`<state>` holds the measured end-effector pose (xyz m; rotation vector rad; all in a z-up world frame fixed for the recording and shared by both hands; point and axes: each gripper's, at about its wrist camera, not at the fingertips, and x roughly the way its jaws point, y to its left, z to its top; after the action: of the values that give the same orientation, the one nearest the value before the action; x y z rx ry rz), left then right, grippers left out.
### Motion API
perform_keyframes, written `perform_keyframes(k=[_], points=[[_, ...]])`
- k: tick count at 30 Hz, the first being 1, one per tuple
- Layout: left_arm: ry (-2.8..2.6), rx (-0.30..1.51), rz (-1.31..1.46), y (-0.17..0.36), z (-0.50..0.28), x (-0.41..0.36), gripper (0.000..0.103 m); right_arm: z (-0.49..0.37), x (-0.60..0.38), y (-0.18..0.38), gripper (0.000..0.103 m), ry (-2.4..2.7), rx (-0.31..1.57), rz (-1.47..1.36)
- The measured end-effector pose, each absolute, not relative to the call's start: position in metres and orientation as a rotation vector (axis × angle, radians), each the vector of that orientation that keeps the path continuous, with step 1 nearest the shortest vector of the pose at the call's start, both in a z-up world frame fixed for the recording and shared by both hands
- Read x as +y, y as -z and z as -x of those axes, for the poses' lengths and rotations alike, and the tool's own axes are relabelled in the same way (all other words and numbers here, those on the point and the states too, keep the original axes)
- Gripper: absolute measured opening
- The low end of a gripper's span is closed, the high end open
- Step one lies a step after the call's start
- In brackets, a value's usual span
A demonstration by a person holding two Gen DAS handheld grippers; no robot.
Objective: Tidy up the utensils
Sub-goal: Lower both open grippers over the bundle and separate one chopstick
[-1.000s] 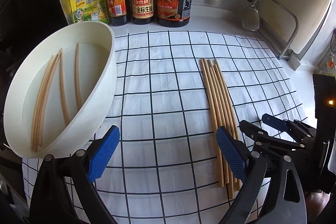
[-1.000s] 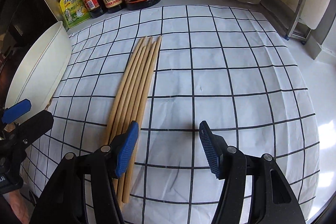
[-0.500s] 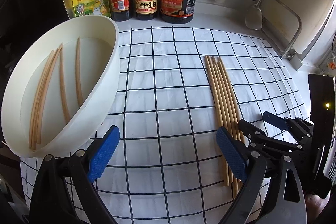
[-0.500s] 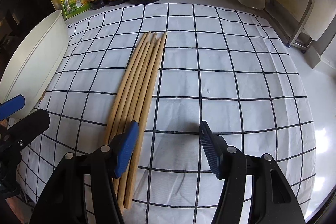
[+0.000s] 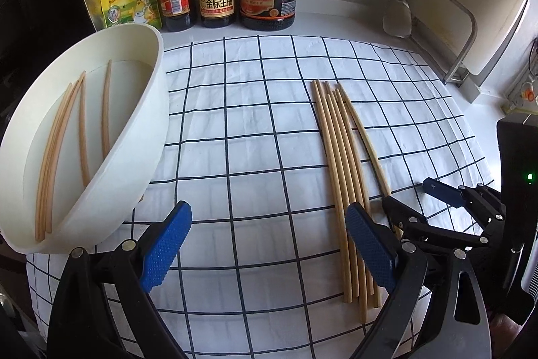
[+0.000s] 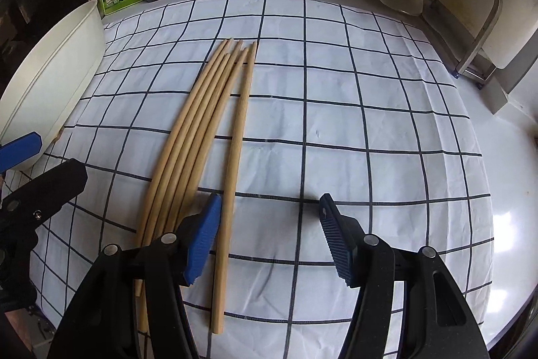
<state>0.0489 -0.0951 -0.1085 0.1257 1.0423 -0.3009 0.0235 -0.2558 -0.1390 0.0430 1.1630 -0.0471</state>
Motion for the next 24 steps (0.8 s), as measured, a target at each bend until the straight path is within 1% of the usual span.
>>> perform_keyframes(k=[13,22,24], points=[[0.276,1.090,-0.182,0.141,-0.065,-0.119,0.091,-0.015,-0.287,0.135,0.058,0.037,1.122,-0.080],[0.248,1.095,-0.209,0.149,-0.068,-0.122,0.092,-0.019,-0.287,0.136,0.058,0.020,1.114,-0.089],[0.242,1.088,-0.208,0.151,-0.068,-0.122,0.094,-0.020,-0.286,0.137,0.058,0.017,1.113,-0.084]])
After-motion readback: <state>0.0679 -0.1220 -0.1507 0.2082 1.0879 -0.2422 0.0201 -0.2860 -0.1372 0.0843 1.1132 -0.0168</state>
